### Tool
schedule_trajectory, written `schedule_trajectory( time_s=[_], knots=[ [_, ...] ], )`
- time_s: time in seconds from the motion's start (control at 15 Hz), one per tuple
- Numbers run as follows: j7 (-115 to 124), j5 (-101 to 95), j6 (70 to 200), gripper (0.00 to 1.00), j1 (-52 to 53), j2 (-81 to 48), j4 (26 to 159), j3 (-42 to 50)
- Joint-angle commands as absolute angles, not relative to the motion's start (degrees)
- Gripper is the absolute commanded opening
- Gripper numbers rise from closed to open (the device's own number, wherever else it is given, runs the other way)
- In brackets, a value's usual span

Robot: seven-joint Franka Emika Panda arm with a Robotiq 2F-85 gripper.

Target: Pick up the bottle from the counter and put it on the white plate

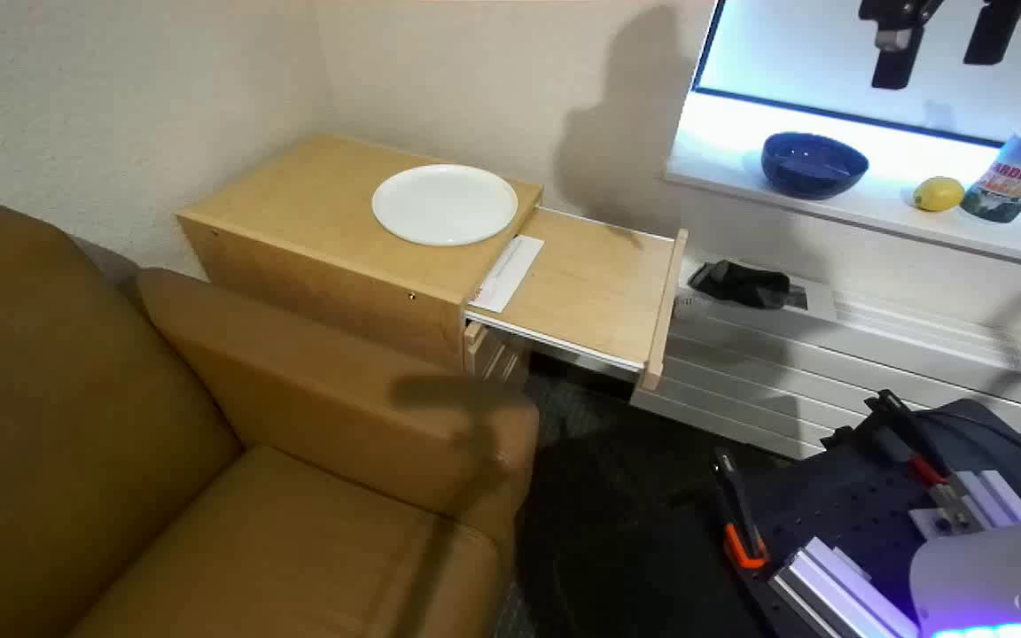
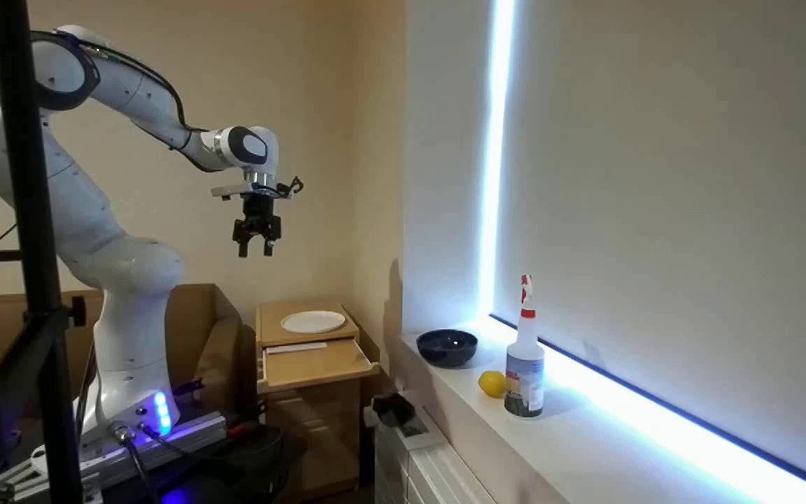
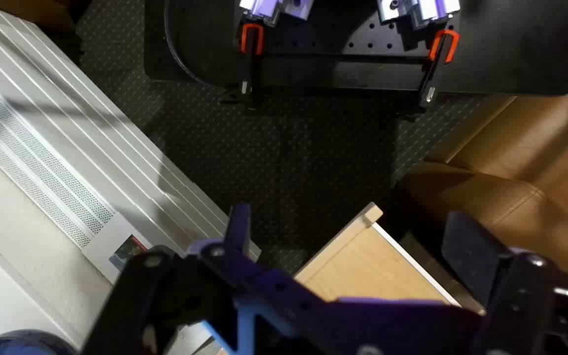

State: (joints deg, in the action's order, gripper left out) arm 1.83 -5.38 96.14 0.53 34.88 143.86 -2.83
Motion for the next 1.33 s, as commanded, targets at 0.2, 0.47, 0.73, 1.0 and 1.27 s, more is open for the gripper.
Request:
schedule_trajectory(
  time_s=[0.2, 0.47, 0.73, 1.0, 1.27],
  knots=[
    [1.97, -5.49, 96.04, 1.0, 0.84, 34.85, 143.78, -2.59],
    [8.8, -8.01, 99.89, 1.0, -3.66, 32.28, 144.73, -1.06],
    [9.49, -12.03, 97.99, 1.0, -11.15, 36.61, 145.6, 6.66],
    [10.89, -14.35, 99.34, 1.0, -18.13, 37.53, 142.32, 13.03],
    [10.23, -13.02, 98.84, 1.0, -18.81, 38.32, 141.76, 13.88]
  ],
)
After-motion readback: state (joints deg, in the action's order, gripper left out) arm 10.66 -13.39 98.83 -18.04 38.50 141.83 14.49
